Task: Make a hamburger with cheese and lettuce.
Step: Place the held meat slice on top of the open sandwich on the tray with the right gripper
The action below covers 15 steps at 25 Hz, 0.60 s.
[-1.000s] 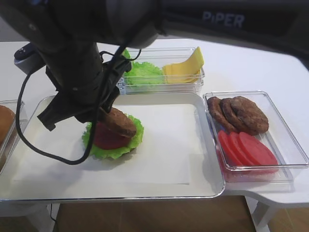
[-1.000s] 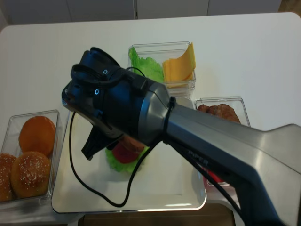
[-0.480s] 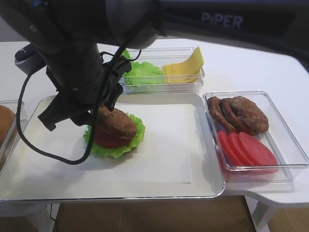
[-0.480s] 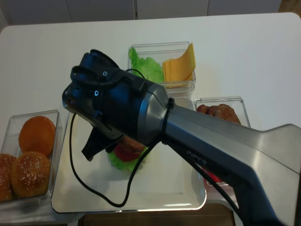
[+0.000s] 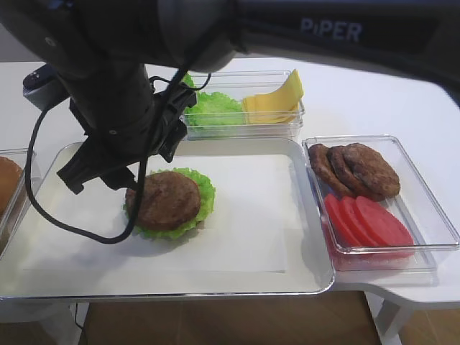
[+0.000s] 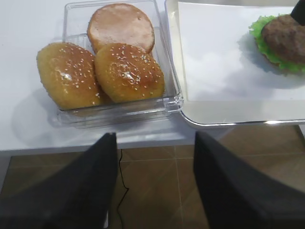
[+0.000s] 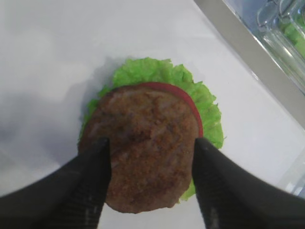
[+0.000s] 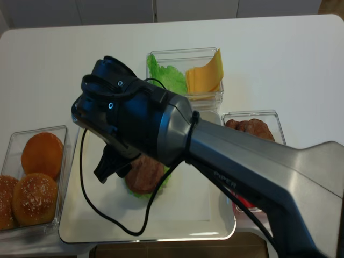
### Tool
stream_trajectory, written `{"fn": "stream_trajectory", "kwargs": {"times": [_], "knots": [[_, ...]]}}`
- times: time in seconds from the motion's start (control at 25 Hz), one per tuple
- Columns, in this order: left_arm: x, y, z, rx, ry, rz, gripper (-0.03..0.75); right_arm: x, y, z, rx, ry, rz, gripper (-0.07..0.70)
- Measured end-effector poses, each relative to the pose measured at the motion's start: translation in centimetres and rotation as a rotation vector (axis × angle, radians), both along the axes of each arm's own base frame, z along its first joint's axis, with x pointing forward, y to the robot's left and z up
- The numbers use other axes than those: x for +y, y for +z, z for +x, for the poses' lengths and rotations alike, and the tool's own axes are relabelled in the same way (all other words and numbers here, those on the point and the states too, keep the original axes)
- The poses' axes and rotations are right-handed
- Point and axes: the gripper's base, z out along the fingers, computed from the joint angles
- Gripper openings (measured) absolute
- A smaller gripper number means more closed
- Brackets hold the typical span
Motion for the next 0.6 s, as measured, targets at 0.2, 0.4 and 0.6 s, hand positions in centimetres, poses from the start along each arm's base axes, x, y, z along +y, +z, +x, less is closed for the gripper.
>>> {"fn": "stream_trajectory", "kwargs": {"times": [0.2, 0.4, 0.6], "knots": [[0.00, 0.00, 0.00, 0.000, 0.000, 0.000, 0.382, 0.00, 0.00, 0.00, 0.000, 0.000, 0.000, 0.410], [0.00, 0.00, 0.00, 0.000, 0.000, 0.000, 0.382, 0.10, -0.07, -0.20, 0.020, 0.038, -0.003, 0.409], [0.00, 0.00, 0.00, 0.000, 0.000, 0.000, 0.382, 0.05, 0.15, -0.32, 0.037, 0.067, 0.003, 0.409]]}}
